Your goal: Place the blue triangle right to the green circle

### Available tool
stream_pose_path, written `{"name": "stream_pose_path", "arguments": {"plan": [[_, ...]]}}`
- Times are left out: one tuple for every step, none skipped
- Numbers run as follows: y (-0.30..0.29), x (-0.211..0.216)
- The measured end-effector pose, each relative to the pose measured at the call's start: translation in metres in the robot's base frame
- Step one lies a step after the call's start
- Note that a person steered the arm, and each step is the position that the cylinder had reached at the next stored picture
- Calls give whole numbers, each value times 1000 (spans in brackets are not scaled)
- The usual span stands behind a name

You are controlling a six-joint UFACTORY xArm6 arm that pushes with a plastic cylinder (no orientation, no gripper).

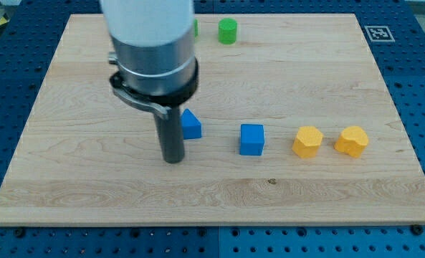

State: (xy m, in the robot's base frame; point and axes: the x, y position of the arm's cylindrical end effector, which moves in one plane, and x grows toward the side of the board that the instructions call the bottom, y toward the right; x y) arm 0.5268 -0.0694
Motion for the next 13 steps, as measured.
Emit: {"name": "stream_pose_path", "arguments": {"plan": [[0,-9],[0,-16],[12,-30],[15,-37],[29,-51],[37,-62],[57,-82],[78,-97],[105,-118],[126,-140],[142,-162],[161,-180],[186,-196]]}}
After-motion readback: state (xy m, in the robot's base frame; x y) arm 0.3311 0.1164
